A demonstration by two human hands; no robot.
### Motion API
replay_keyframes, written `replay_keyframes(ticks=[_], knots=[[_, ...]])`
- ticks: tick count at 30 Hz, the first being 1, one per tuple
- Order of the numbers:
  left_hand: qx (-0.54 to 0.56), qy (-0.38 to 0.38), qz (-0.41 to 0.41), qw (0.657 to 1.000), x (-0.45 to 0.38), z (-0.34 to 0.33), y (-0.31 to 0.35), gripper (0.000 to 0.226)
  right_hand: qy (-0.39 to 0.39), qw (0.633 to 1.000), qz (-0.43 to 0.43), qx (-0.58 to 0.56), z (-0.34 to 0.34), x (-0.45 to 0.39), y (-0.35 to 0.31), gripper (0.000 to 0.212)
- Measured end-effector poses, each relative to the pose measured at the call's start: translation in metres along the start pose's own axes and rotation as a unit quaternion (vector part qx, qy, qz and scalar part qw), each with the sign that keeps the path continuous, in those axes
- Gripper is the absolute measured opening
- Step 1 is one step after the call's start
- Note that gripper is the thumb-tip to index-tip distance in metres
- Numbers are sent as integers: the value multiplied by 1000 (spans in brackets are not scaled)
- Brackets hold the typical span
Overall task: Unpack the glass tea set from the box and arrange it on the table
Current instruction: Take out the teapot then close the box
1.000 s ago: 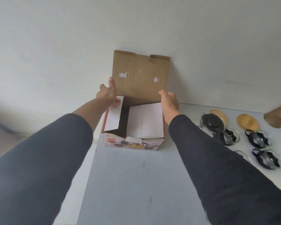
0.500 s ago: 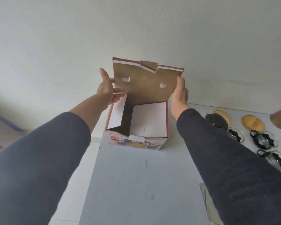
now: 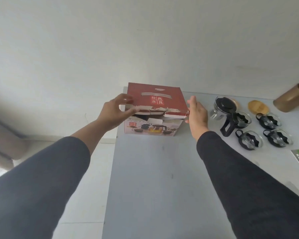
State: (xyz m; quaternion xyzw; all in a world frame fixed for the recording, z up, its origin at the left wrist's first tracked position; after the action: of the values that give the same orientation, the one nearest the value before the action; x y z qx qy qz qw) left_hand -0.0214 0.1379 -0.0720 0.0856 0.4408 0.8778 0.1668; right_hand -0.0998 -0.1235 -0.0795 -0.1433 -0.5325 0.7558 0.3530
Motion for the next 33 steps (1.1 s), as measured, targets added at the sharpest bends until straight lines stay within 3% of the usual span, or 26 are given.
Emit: replay_keyframes(ticks=[2, 5, 11, 26, 33], knots=[[-73, 19, -47, 996, 4, -1, -2, 41, -28, 997, 46, 56, -1, 7, -2, 30], [-98, 44, -64, 992, 6, -3, -8, 37, -57, 987, 90, 117, -3, 17, -4, 34], [-96, 56, -62, 992, 7, -7, -11, 28, -5, 970, 134, 200, -8, 17, 0, 22], [-111, 48, -57, 991, 5, -8, -12, 25, 62, 983, 126, 119, -5, 14, 3, 7], [-126, 33, -56, 990, -1, -11, -16, 23, 49, 977, 118, 173, -9, 10, 6, 7]])
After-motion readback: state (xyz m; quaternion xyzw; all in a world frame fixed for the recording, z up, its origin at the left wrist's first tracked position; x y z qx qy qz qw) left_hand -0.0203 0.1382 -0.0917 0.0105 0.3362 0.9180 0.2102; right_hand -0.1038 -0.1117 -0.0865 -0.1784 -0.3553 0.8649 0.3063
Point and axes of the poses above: each hand's wrist, its own x-axis away from the middle knuckle, its own z-axis out of the back of the hand, y = z × x, the point moved 5 cm from there along -x, towards the middle knuckle, and after that the axes turned 2 degrees about -z, right-handed, at the moved point
